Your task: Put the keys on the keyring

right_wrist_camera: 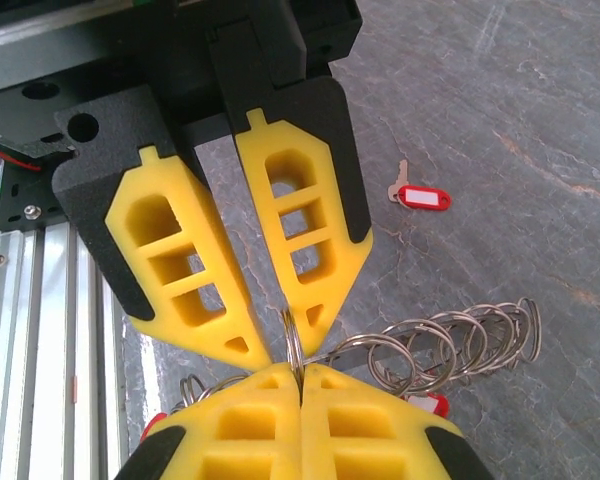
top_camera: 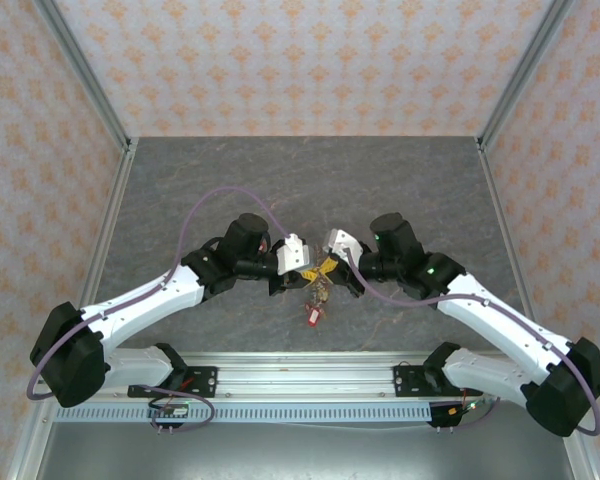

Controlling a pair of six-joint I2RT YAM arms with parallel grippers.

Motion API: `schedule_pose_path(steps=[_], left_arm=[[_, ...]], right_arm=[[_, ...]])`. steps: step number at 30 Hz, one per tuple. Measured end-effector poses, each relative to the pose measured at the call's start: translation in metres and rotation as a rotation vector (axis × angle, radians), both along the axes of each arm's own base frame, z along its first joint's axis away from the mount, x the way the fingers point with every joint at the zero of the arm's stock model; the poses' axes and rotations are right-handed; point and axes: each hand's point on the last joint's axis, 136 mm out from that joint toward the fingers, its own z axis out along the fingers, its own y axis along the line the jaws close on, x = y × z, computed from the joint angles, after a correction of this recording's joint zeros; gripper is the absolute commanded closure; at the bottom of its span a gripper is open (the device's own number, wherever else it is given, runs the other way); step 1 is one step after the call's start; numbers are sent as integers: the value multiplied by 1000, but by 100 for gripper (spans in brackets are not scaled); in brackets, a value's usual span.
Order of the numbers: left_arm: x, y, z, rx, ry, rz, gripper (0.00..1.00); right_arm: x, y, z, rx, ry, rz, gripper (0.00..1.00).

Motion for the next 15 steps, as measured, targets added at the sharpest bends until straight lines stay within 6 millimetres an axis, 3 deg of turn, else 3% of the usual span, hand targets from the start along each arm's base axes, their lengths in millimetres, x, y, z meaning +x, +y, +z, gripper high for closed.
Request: schedule_pose_path(steps=[15], left_arm=[[3,-2,5,-27,23,25,84]], right_arm=[[2,1,3,-33,6,12,100]])
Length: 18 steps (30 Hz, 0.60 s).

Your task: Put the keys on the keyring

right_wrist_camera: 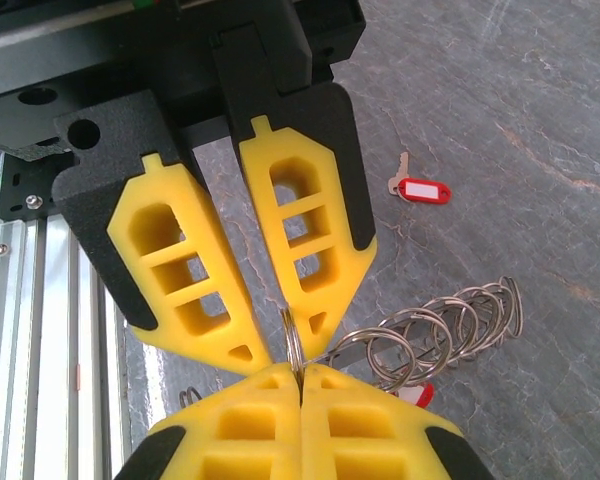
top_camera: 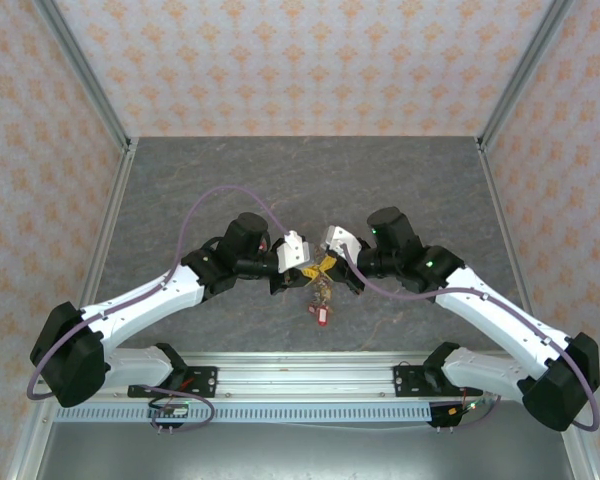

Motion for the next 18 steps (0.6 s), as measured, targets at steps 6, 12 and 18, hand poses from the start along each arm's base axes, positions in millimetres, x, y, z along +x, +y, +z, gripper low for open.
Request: schedule_pose_path(steps=[6,12,18], left_arm=[[2,-1,3,-13,-8,5,84],[2,-2,4,-15,-13,5,100],[3,-2,5,-19,-13,7,100]], right_arm=[[1,-1,-4,-19,7,0,100],[2,-1,-5,-26,5,-6,100],[3,-2,-4,-26,-10,-9,90]])
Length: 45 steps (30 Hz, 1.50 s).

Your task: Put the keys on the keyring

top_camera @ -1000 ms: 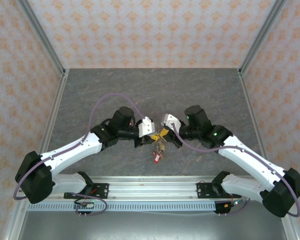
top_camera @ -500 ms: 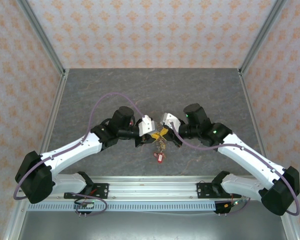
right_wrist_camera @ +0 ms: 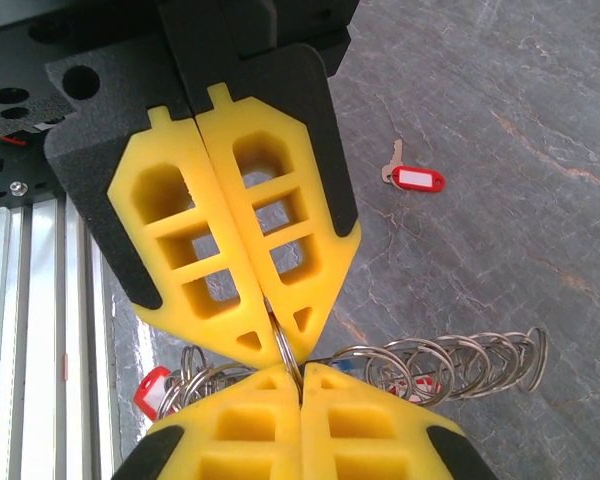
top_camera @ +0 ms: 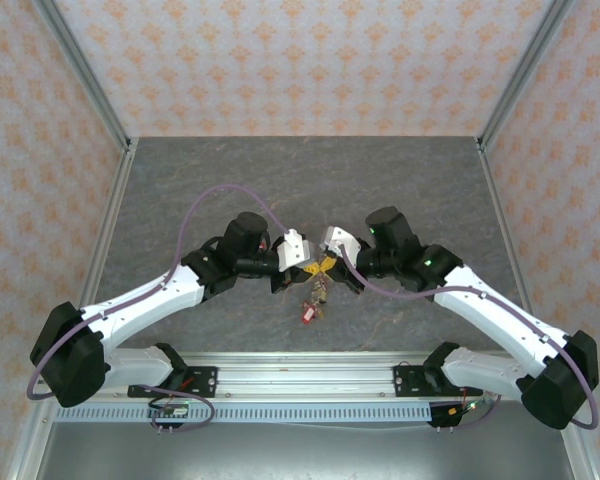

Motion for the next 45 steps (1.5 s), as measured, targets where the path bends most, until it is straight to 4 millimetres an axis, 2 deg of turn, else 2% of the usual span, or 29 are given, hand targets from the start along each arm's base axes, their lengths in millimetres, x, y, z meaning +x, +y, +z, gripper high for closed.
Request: schedule_pose_path(steps=[3,7,14,22,31,34,39,45], left_arm=[[0,-1,1,-12,-9,-1,100],[-3,1,-7,-4,18,1,100],[-5,2,-11,-2,32,6,100],[-5,2,-5,-19,20,9,100],[-4,3,-5,-21,22,17,99],[-4,4,-6,-12,8,9,90],[-5,7,-12,33,-11,-1,88],[-4,7,-8,61,-36,-16,88]], right_arm=[[-1,-1,0,22,-18,-8,87],[-2,-2,-3,38,-26,-11,87],[-1,-1,-12,58,-27,-19,86],[-1,1,-12,75,-28,-20,86],[-1,2,-11,84,-22,-24,100],[-2,1,-11,76,-14,-22,100],[-3,2,-9,52,14,-18,100],[-2,3,-3,33,28,-15,100]])
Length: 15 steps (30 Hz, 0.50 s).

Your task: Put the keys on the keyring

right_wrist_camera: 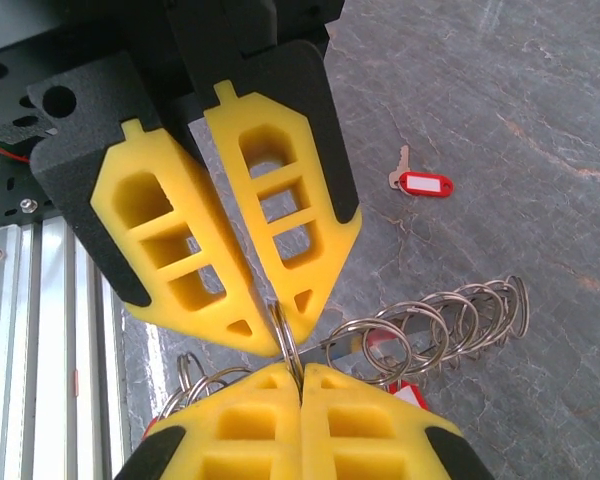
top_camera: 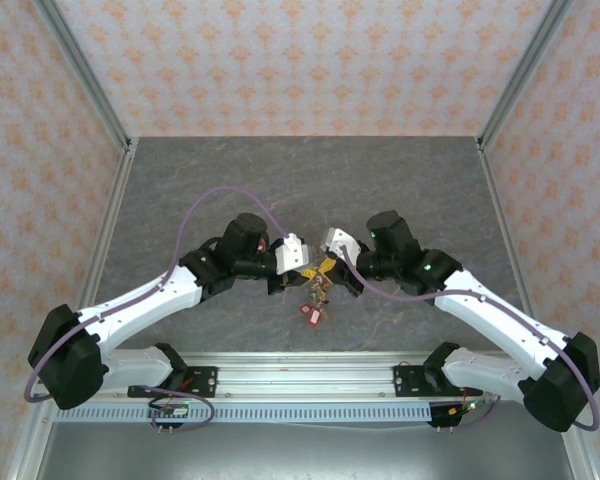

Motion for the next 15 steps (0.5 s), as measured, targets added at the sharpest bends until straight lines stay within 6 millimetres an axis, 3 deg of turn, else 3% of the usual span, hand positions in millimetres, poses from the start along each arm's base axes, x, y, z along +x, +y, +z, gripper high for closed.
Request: schedule_pose_path(steps=[10,15], left_arm=[[1,-2,-3,8,15,-4,99],[1,-2,-5,9,20,-5,100]], right_arm=[[-1,-1,0,-25,21,7,100],[-1,-1,-2,-29,26,6,97]])
